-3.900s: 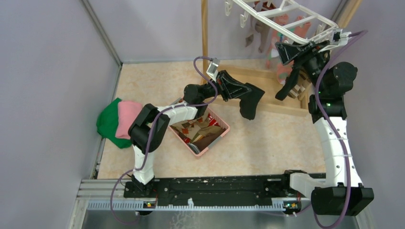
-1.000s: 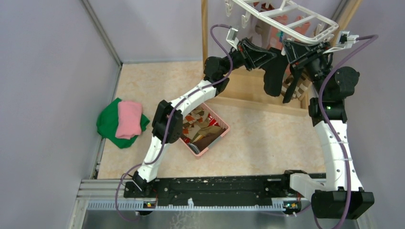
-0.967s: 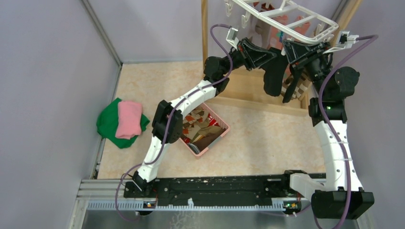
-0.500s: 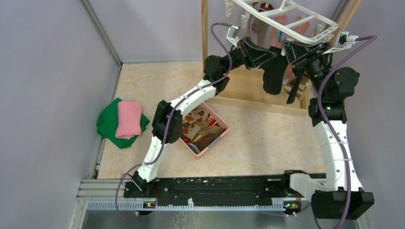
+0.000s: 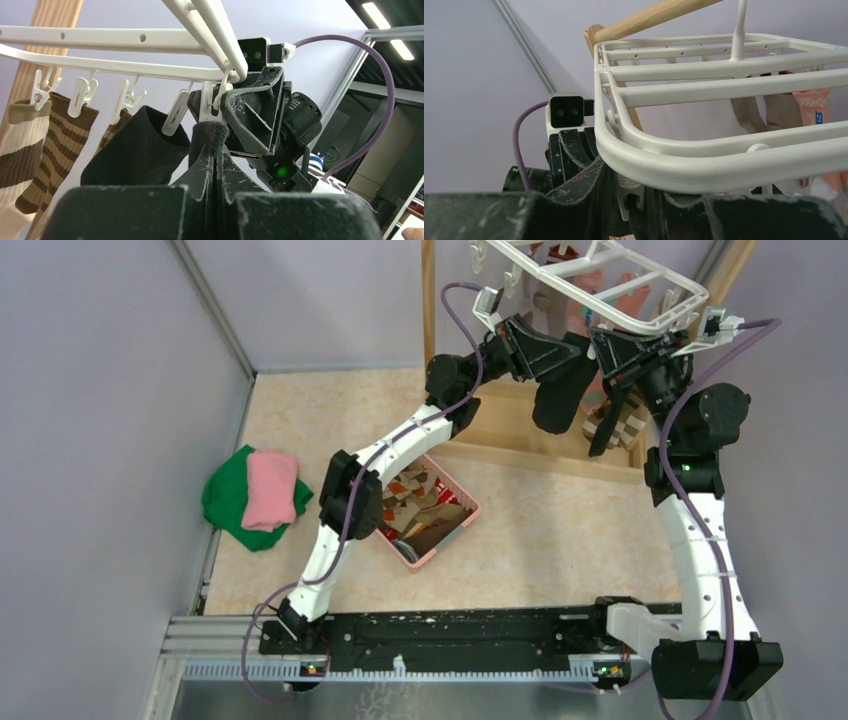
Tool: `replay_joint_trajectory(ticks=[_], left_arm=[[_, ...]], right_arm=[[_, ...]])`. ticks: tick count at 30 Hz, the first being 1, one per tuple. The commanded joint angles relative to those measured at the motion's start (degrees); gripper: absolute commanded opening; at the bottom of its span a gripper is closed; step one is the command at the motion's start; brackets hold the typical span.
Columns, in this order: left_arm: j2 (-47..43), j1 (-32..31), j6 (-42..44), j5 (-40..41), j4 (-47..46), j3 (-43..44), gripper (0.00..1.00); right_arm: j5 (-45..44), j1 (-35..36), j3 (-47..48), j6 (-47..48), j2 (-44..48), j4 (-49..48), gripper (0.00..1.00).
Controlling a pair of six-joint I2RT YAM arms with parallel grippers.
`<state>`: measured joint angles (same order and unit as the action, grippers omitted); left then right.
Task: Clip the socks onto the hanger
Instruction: Clamp the sock onto the hanger, then rotate the hanger.
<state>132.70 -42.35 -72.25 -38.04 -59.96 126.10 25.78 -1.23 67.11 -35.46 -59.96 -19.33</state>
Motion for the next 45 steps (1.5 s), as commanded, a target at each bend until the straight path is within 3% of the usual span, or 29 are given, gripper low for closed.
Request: replay_joint_trajectory(ticks=[1, 4, 11, 22, 29, 34, 45], left_arm=[[0.86, -0.1, -3.39, 0.03, -3.06, 3.17, 0.0], [0.88, -0.15, -3.93, -0.25, -3.44, 3.12, 0.0], [0.71, -0.1, -4.13, 0.02, -4.06, 2.39, 0.0], [0.33, -0.1, -3.95, 0.46, -3.94, 1.98, 0.01], [-1.42, 0.02, -2.72, -0.09, -5.36, -1.67, 0.34], [-6.23, 0.91, -0.5, -0.66, -9.76, -13.13, 0.59], [-23.33, 3.38, 17.6, -2.71, -17.93, -44.43, 0.84]], right_arm=[[1.19, 0.35, 0.06, 1.36, 1.17, -2.57, 0.0], [1.2, 0.31, -0.11, 1.46, 1.25, -2.71, 0.0], [1.77, 0.36, 0.0, 1.5, 1.51, -2.71, 0.34], [2.45, 0.32, -0.14, 1.61, 2.09, -2.28, 0.62], [4.79, -0.87, -1.36, 2.91, 4.66, -0.43, 0.79], [6.86, -3.37, -5.14, 4.87, 9.0, 3.44, 0.86], [17.51, -12.66, -13.33, 10.08, 20.2, 8.35, 0.9]])
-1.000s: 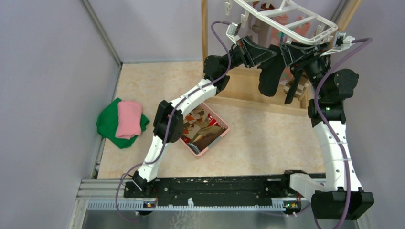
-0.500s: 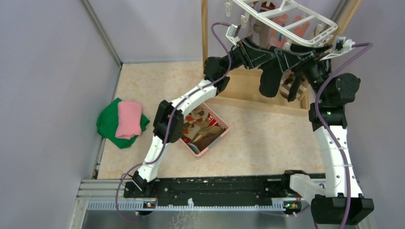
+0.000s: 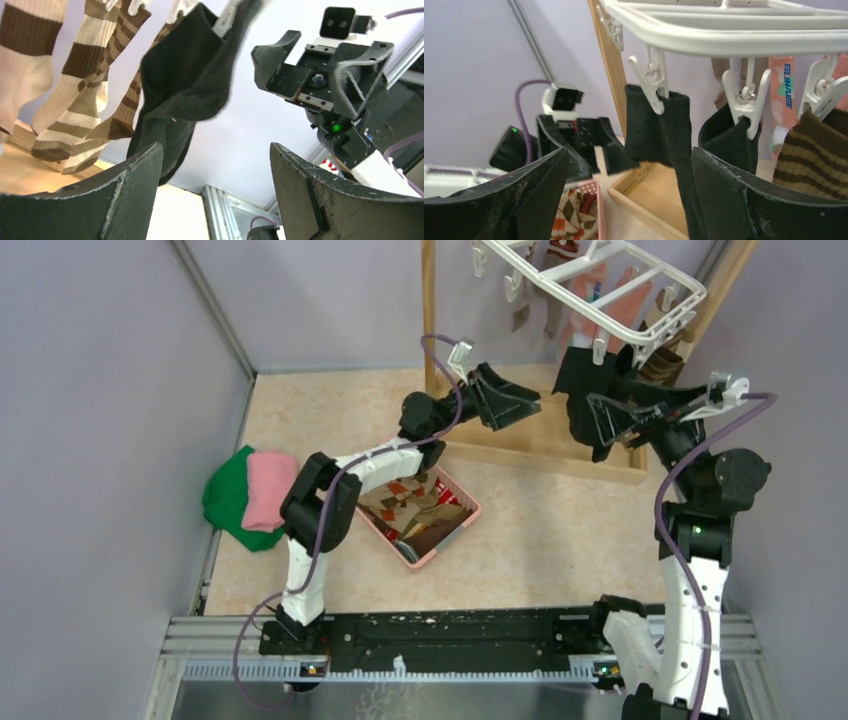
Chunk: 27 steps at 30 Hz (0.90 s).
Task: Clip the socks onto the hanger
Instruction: Rotate the hanger.
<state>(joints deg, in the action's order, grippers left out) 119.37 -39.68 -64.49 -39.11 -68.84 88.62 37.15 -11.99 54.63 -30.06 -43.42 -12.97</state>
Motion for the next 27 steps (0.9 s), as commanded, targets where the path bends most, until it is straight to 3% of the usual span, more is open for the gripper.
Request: replay_joint_trajectory(ticks=[1, 6, 10, 21, 27], left_arm=[[-11.62, 0.8, 11.71, -2.28, -10.52, -9.57, 0.84], [-18.28, 1.55, 18.63, -6.65, -18.36, -24.2, 0.93], [-23.91, 2.35, 23.01, -9.98, -17.92, -33.95, 0.99], [-37.36, 5.61, 31.4, -10.44, -4.16, -50.31, 0.99], [-43.82, 6.32, 34.12, -7.71, 1.38, -57.03, 0.99]], right_arm=[[7.04, -2.1, -1.22, 5.93, 4.76, 3.06, 0.91], [10.4, -2.65, -0.53, 13.08, 7.44, 17.97, 0.91], [12.43, -4.84, -0.18, 19.01, 8.48, 27.2, 0.91], [18.46, -17.67, -2.74, 30.52, 3.64, 37.9, 0.91], [29.66, -27.26, -4.24, 39.98, -2.77, 39.24, 0.87]])
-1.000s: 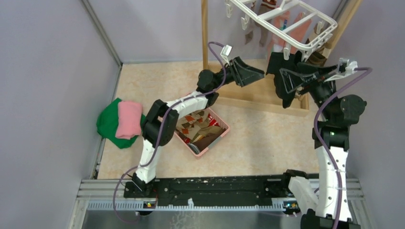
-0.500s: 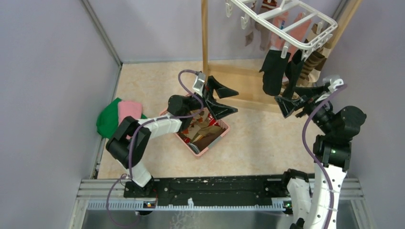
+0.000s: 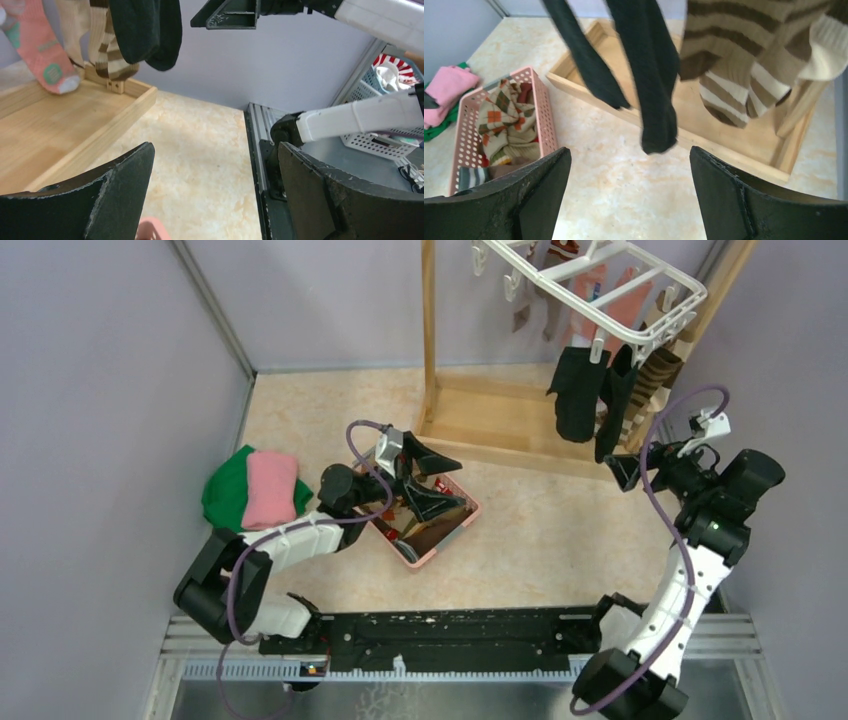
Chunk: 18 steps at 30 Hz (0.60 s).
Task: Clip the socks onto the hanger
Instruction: Rotate the hanger.
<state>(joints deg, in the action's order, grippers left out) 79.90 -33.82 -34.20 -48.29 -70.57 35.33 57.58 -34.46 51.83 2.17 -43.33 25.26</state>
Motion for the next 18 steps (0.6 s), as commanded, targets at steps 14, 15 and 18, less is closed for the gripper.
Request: replay_joint_trajectory(ticks=[14, 15, 18], left_arm=[[-17.58, 1.5, 3.88, 17.37, 5.48, -14.74, 0.99], [-17.75, 1.57, 3.6, 17.88, 4.71, -14.98, 0.99], [-16.4, 1.57, 3.2, 16.52, 2.44, -14.92, 0.99]], right_arm=[[11.65, -6.96, -6.97, 20.72, -6.72, 1.38, 0.85], [11.75, -6.94, -7.62, 20.12, -6.83, 0.41, 0.84], [10.97, -6.9, -8.21, 20.07, -7.46, -0.48, 0.85]])
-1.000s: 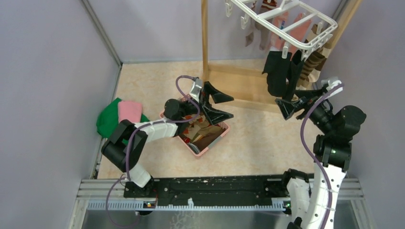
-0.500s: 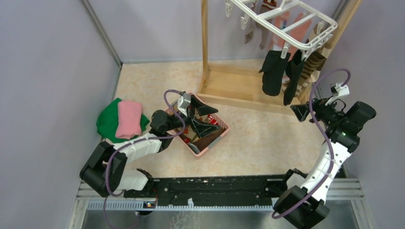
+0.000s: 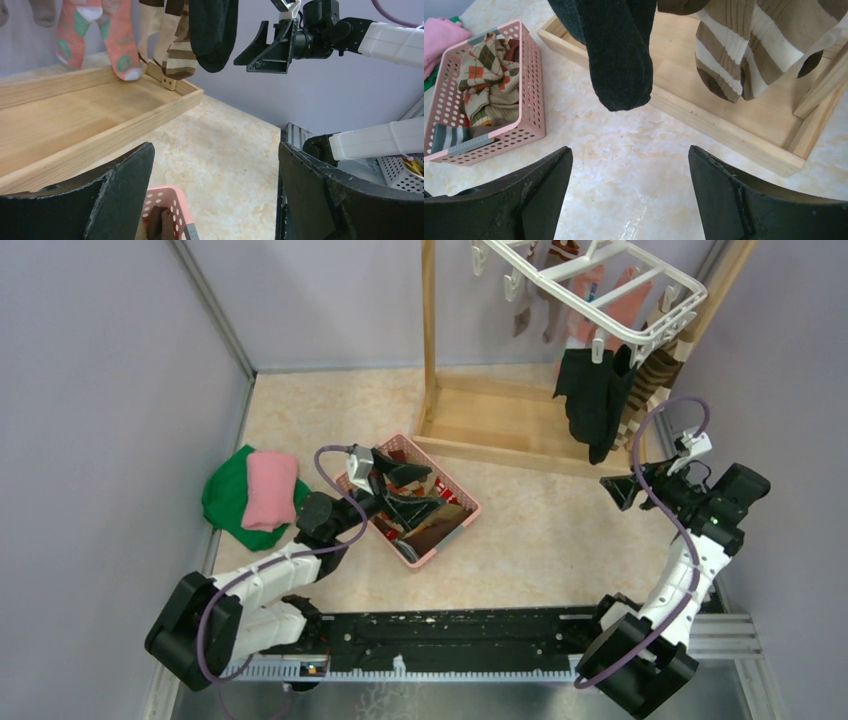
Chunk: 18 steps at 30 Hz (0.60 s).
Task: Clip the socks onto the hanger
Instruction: Rotate the hanger.
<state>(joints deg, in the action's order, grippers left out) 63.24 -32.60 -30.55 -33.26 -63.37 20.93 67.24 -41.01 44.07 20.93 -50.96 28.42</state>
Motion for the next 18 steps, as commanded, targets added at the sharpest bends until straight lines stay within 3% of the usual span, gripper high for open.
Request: replay_joint_trajectory(ticks=[1, 9, 18], left_arm=[[0.93, 0.38, -0.6, 0.38, -5.41, -0.27, 0.99], [5.22, 0.38, -1.62, -3.35, -8.78, 1.45, 0.99], [6.28, 0.37, -1.42, -2.53, -9.7, 3.03, 0.99]], right_arm=[[1.1, -0.33, -0.1, 2.21, -0.13, -2.96, 0.85], [3.51, 1.04, 4.75, 5.13, -4.33, -3.49, 0.84], [4.25, 7.4, 11.02, 3.3, -9.11, -4.64, 0.84]])
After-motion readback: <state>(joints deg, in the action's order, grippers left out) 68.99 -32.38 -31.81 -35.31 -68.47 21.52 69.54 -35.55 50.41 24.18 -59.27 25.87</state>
